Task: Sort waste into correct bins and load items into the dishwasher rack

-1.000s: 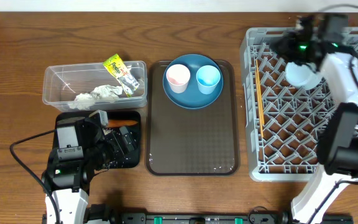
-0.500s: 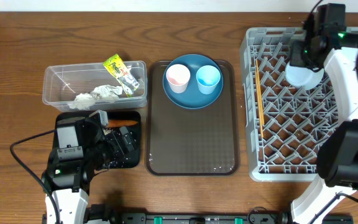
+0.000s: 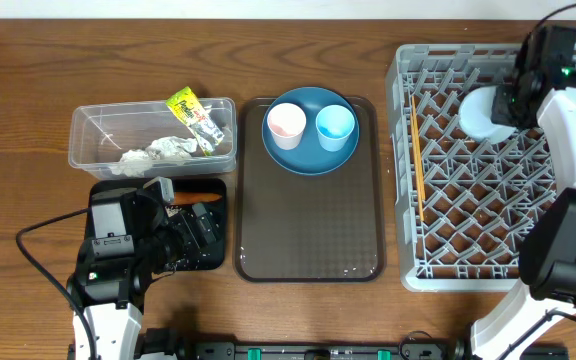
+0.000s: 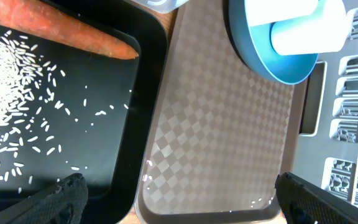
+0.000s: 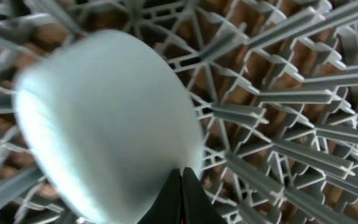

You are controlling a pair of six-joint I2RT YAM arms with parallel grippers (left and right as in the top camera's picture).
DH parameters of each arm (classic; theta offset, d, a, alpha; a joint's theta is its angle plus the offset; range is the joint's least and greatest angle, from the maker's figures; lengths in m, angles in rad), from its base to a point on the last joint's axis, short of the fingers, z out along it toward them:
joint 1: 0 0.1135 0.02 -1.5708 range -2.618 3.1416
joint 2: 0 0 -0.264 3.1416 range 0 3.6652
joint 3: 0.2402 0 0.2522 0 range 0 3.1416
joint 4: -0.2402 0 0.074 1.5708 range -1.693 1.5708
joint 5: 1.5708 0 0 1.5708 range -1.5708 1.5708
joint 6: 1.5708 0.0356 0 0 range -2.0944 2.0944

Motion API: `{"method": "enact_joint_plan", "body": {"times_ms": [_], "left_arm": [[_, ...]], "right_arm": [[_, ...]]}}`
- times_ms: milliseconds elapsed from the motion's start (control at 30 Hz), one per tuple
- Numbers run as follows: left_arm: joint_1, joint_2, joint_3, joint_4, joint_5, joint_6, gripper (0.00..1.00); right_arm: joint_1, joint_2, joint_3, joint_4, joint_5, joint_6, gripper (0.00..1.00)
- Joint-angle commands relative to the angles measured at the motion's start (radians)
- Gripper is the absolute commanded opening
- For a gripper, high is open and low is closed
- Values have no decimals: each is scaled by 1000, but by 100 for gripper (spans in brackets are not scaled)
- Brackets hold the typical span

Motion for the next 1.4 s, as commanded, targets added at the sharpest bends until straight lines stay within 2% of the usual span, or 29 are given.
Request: {"method": "enact_joint_plan", "body": {"times_ms": [0, 267, 633, 800, 900, 1100, 1267, 1367], "left_arm": [[5, -2, 16, -2, -10, 10, 99], [5, -2, 16, -2, -10, 10, 99], [5, -2, 16, -2, -10, 10, 99], [5, -2, 16, -2, -10, 10, 99], [5, -2, 16, -2, -10, 10, 99], [5, -2, 16, -2, -10, 10, 99], [5, -2, 16, -2, -10, 10, 99], [5, -2, 16, -2, -10, 10, 99]], "right_arm": [[-18, -2, -34, 26, 17, -14, 2], [-15, -31, 5, 12, -2, -14, 1], [45, -130, 14, 24, -277, -18, 1], [80, -101, 1, 27, -291, -39, 1], [89, -74, -22, 48, -242, -60, 1], [85, -24, -37, 50, 37, -59, 2], [56, -8, -37, 33, 76, -56, 3], [27, -8, -37, 23, 124, -3, 3]]}}
